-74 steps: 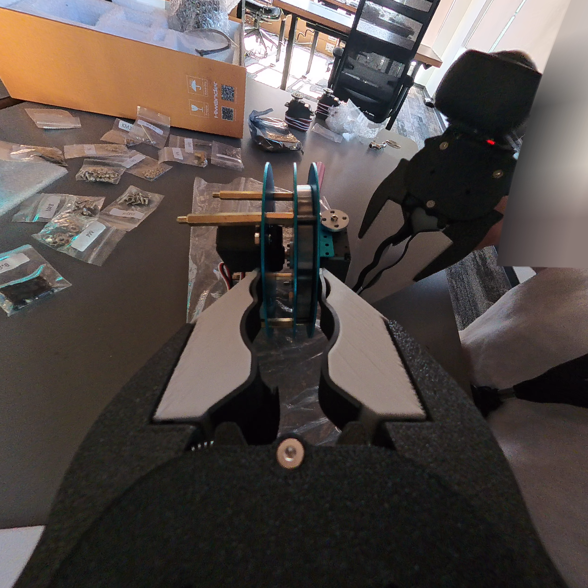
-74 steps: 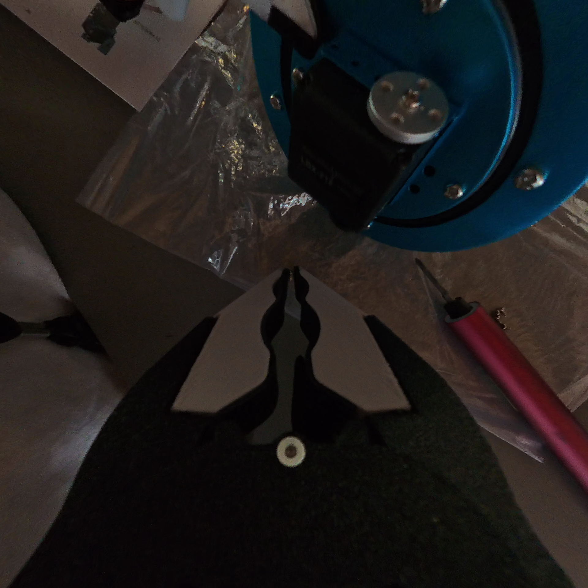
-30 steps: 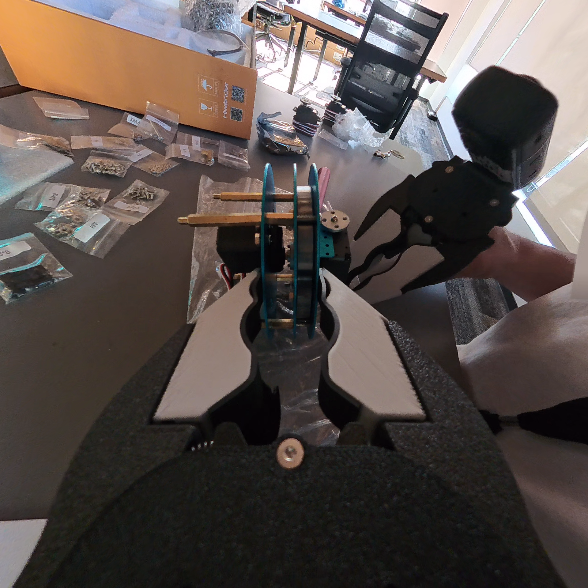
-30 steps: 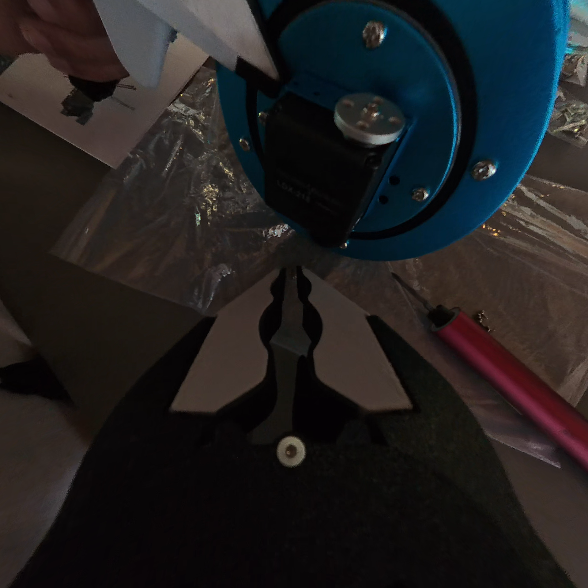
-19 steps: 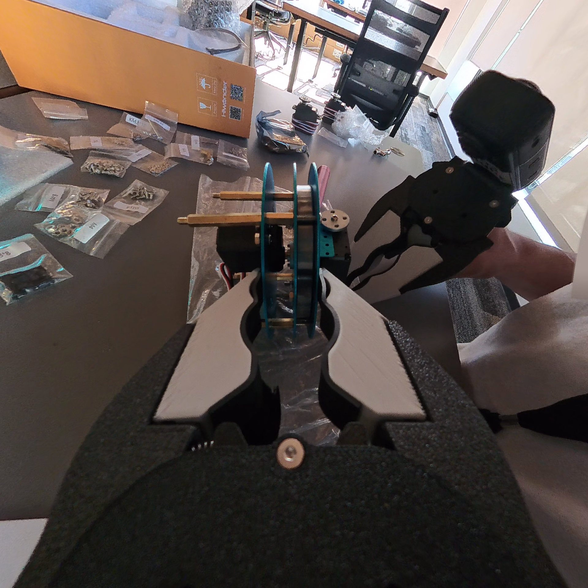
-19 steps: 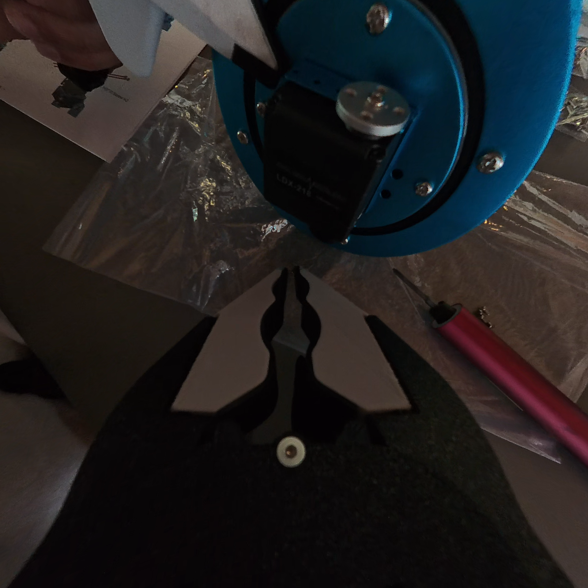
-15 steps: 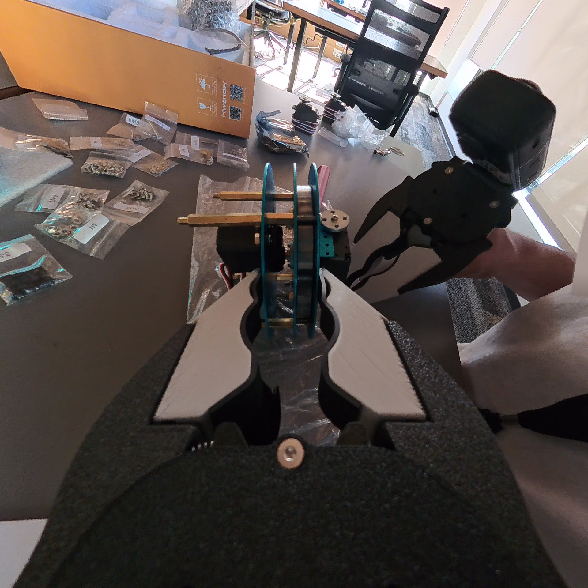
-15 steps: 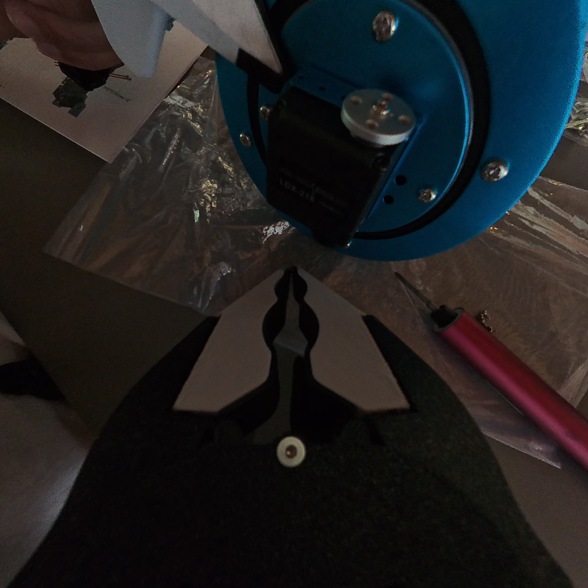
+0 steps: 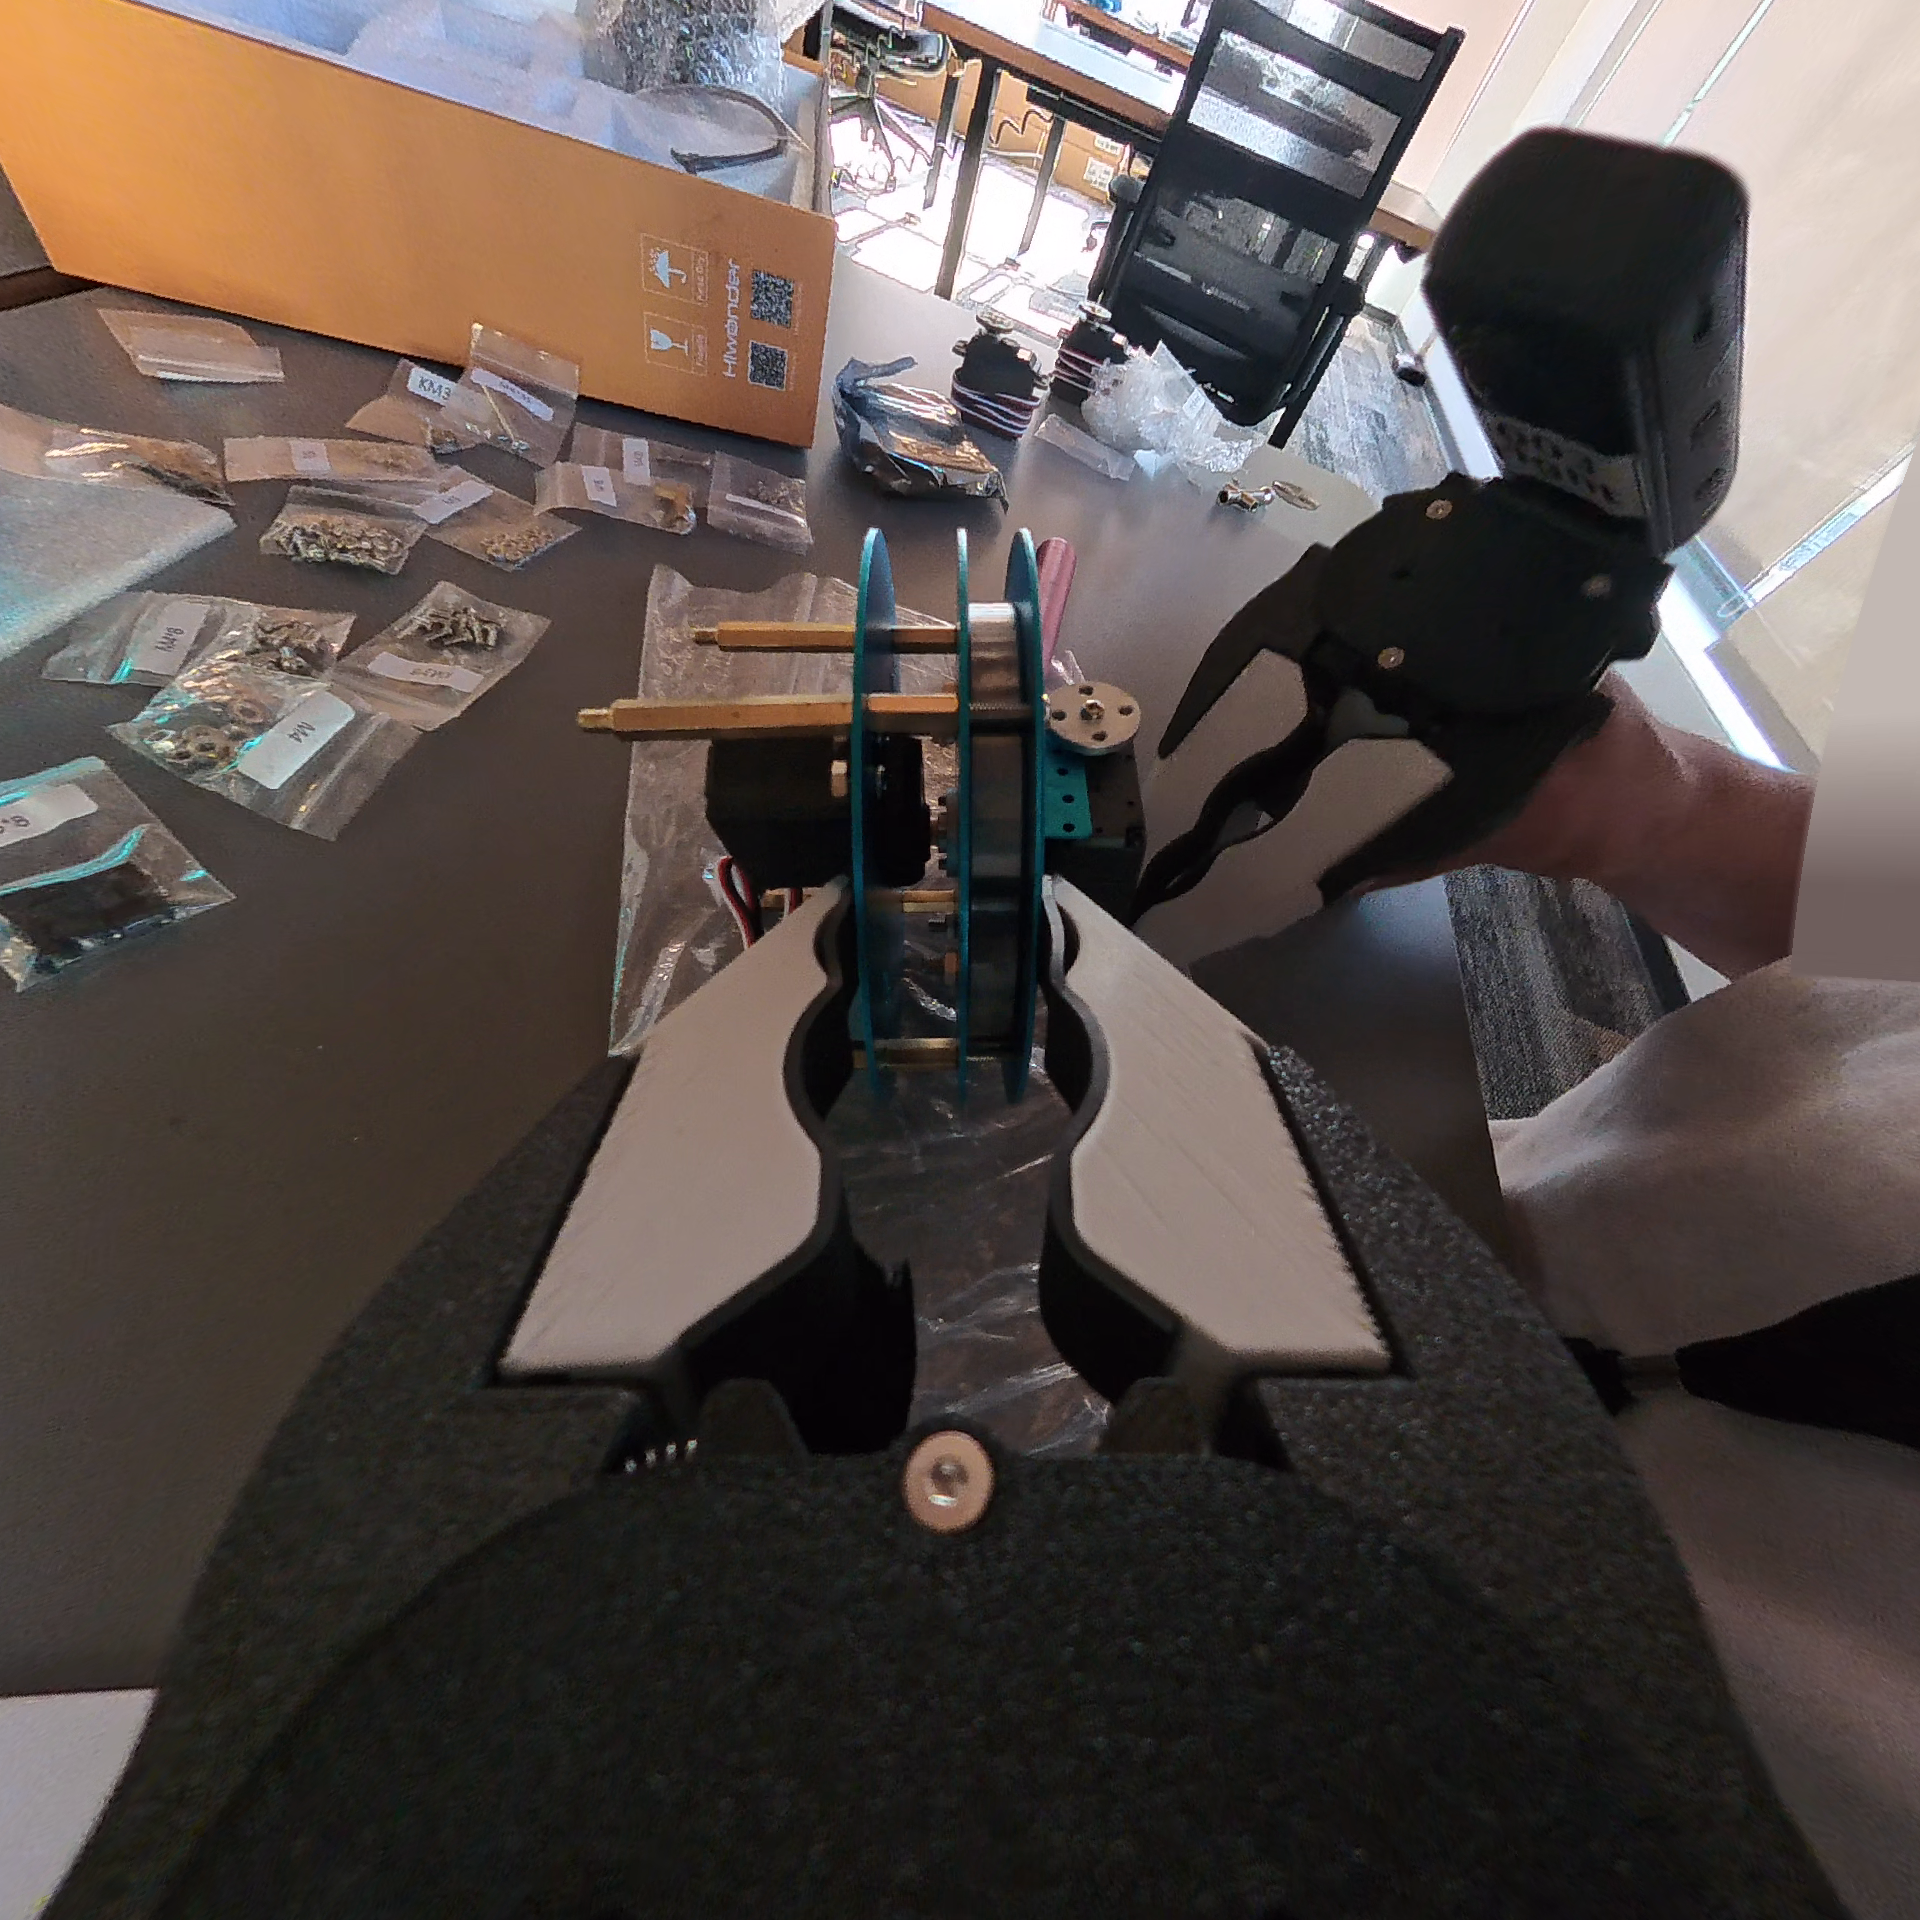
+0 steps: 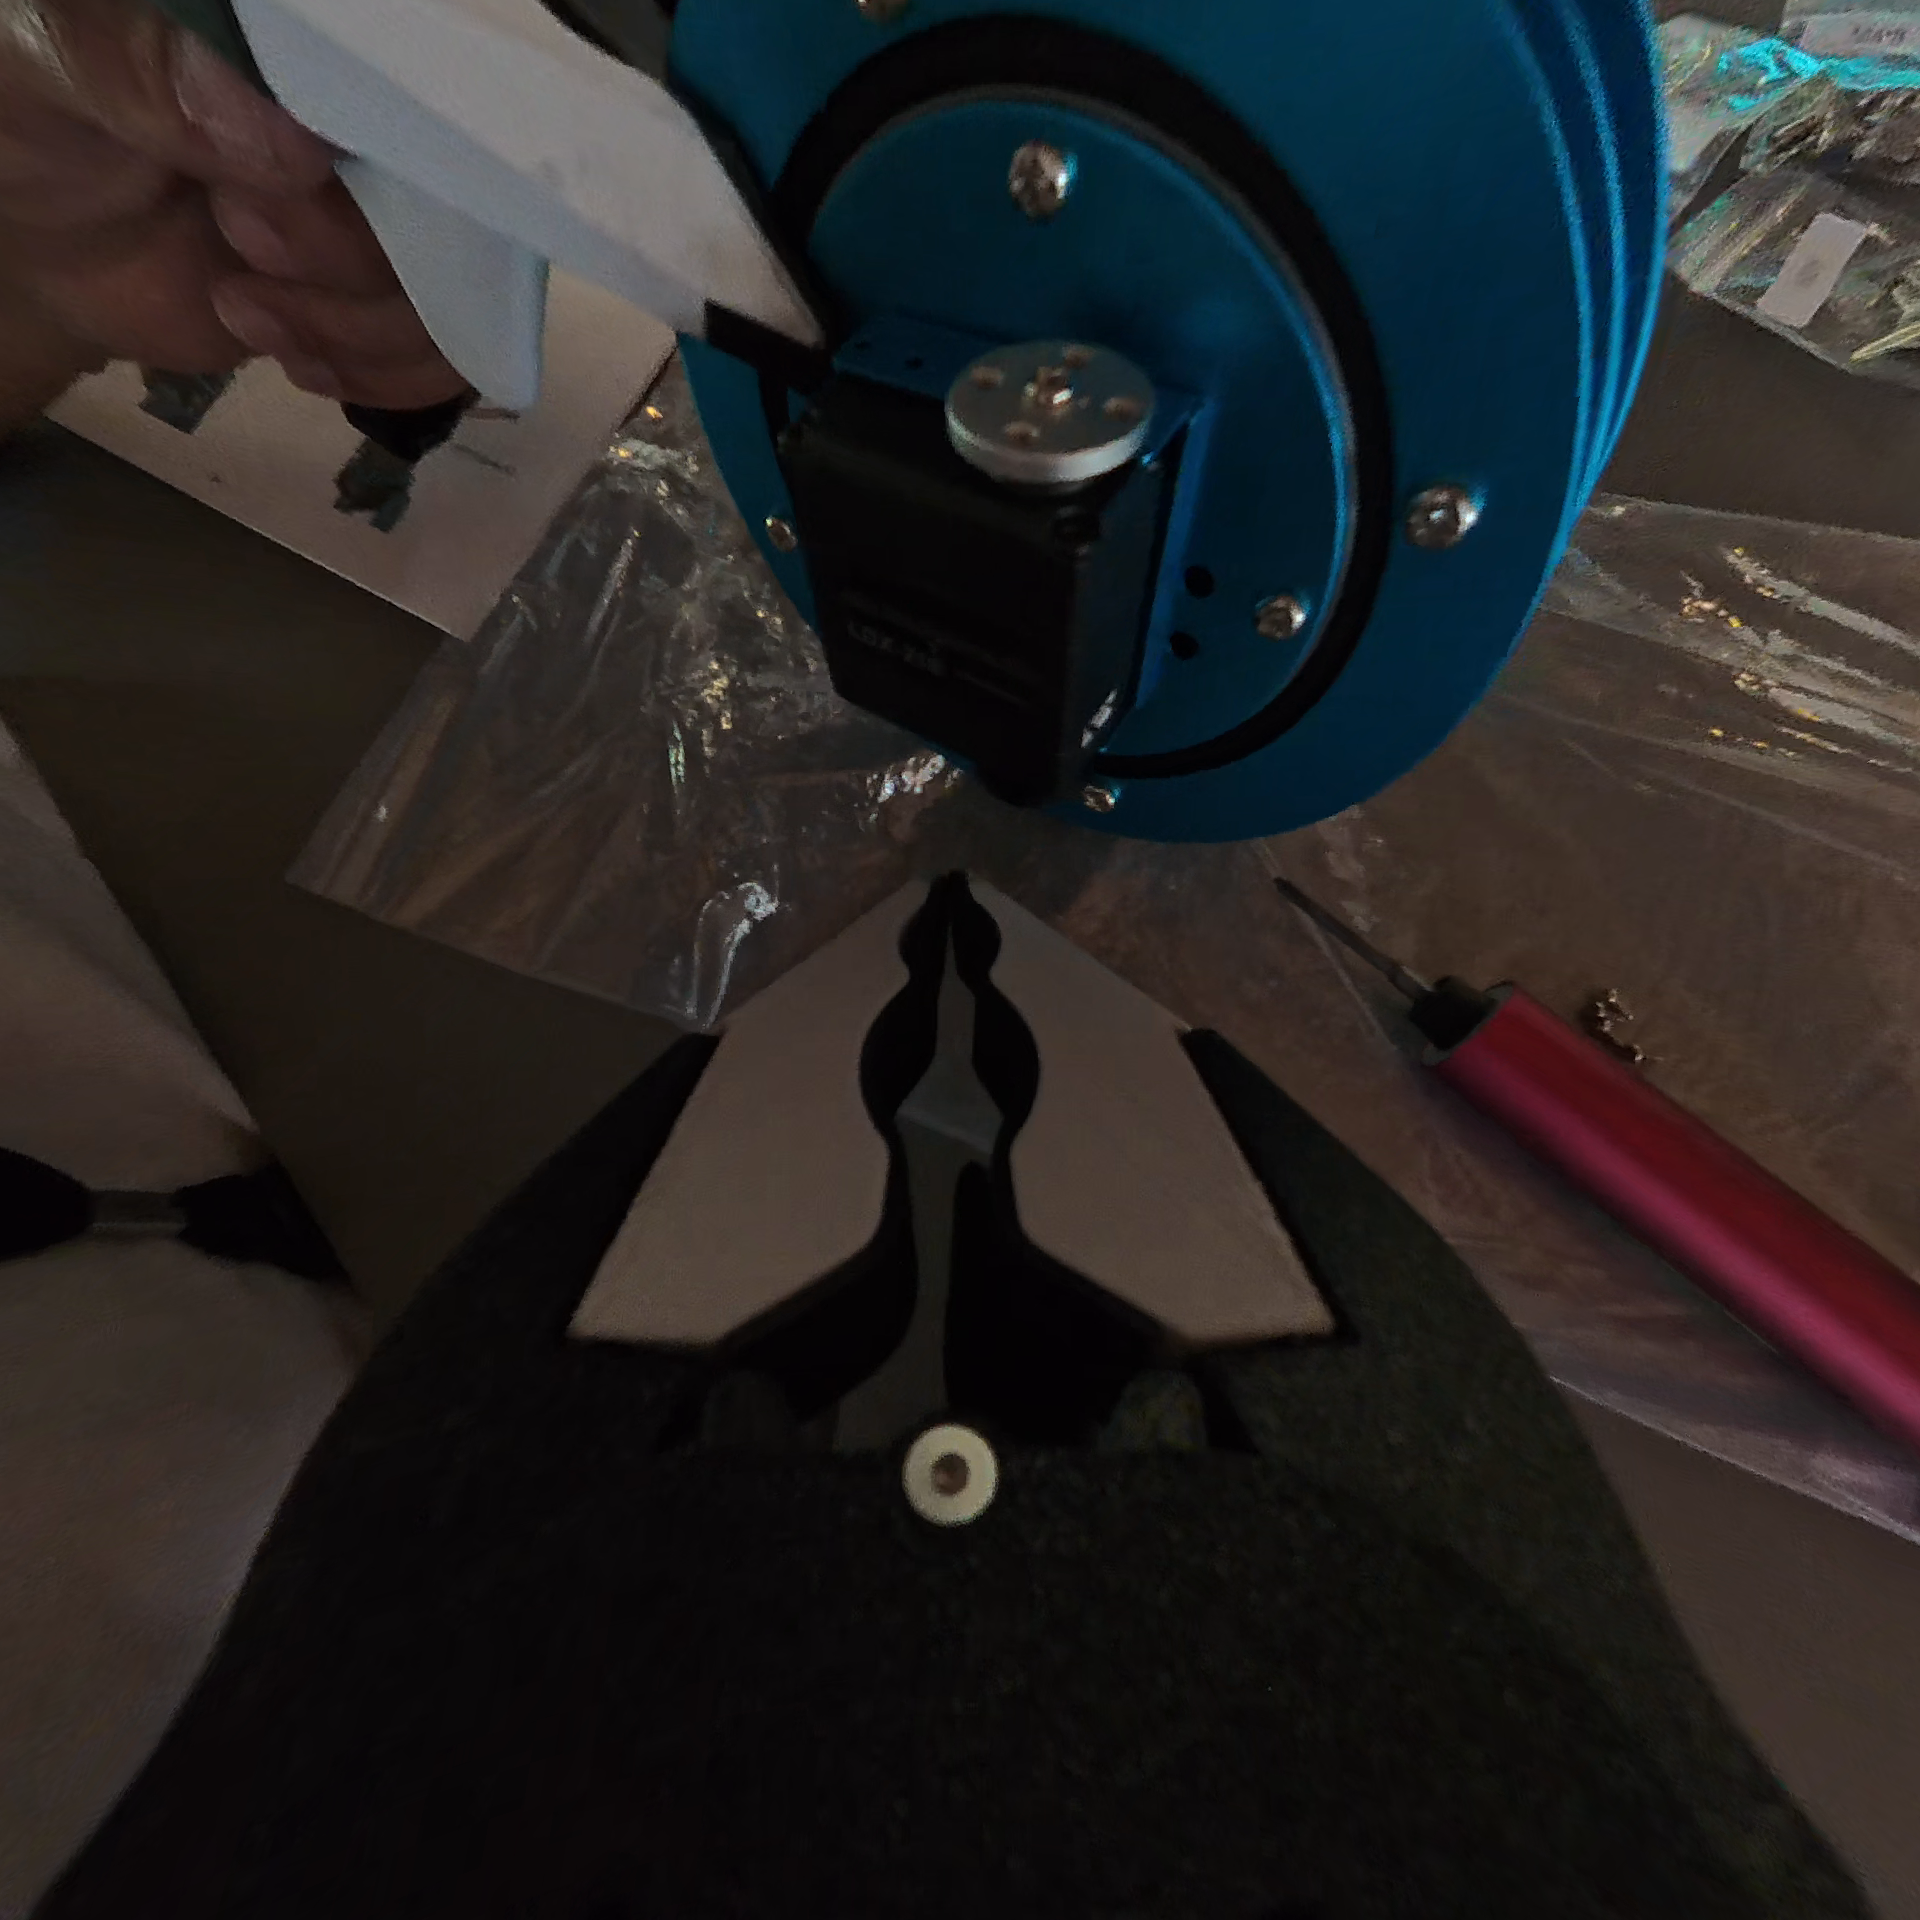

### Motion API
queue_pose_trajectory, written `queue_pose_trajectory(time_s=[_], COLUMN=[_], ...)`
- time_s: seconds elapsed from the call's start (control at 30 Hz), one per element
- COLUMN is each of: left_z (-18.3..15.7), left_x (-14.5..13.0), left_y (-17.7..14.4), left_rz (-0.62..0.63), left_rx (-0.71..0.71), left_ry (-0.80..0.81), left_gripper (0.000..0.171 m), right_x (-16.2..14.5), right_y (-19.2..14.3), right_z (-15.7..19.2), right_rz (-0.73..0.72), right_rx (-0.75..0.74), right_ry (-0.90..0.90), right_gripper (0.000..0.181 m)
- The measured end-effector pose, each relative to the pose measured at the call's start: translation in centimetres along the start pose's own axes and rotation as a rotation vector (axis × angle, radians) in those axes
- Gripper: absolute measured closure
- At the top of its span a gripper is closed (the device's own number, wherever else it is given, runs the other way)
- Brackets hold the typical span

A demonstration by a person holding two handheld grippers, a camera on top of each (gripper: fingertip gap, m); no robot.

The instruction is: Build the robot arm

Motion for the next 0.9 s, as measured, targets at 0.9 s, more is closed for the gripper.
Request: queue_pose_trajectory(time_s=[0.9], left_z=[-0.4], left_x=[0.2], left_y=[0.3], left_rz=[-0.008], left_rx=[0.038], left_ry=[0.034], left_gripper=[0.140], right_x=[1.8], right_y=[-3.2], right_z=[1.2], right_rz=[-0.078], right_rx=[0.039], right_ry=[0.019], right_gripper=[0.173])
Point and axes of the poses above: each gripper's, where its closed fingertips meet, y out along the fingers, x out of its top, z = x × y across the jaws, the point moved 4 cm from there along -y, back along the fingers, and after that the axes turned 1 degree about y, right-handed, at the moved point
